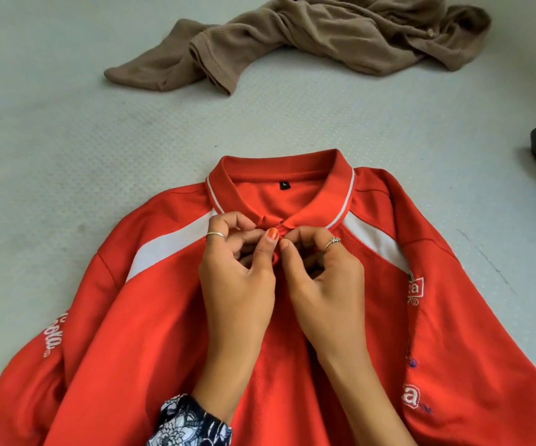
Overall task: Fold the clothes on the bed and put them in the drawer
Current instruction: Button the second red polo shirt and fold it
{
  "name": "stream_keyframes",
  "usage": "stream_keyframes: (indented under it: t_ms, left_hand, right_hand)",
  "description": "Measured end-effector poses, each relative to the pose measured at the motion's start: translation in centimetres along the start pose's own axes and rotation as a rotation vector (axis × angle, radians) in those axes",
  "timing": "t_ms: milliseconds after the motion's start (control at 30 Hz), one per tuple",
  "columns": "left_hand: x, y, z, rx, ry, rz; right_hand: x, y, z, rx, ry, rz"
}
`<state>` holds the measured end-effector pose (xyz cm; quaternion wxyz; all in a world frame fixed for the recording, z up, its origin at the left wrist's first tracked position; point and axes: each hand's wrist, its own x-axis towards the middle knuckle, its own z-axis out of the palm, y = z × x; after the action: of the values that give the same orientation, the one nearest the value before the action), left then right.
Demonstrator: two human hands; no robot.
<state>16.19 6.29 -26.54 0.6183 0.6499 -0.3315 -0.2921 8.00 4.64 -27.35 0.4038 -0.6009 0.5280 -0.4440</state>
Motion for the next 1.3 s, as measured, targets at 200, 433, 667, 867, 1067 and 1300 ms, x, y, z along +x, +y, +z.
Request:
stream_keyframes:
  t_ms: [200, 433, 667, 867, 1067, 1300]
  left_hand:
    - [0.2, -0.8, -0.2, -0.056, -0.064, 0.055]
    - [-0.5, -1.0, -0.3, 0.165, -0.182, 0.284]
    - [-0.1, -2.1, -0.6, 0.078, -0.211, 0.179]
    - [1.1, -2.8, -0.7, 0.032, -0.249, 0.049]
    - [-0.1, -0.3, -1.8, 0.144, -0.364, -0.061]
    - [-2.7, 2.6, -13.8, 0.533, 0.026, 0.206]
  right_hand:
    - [0.8, -0.6, -0.8, 0.286, -0.134, 0.164]
    - [1.3, -0.5, -1.1, 0.381, -0.202, 0.225]
    - [1.8, 0.0, -1.1, 0.285, -0.25, 0.257]
    - [2.7, 0.7, -0.8, 0.135, -0.259, 0.271]
    - [0.9, -0.6, -1.4, -0.042, -0.239, 0.214]
    - [-6.9, -0.8, -10.5, -1.082, -0.329, -0.378]
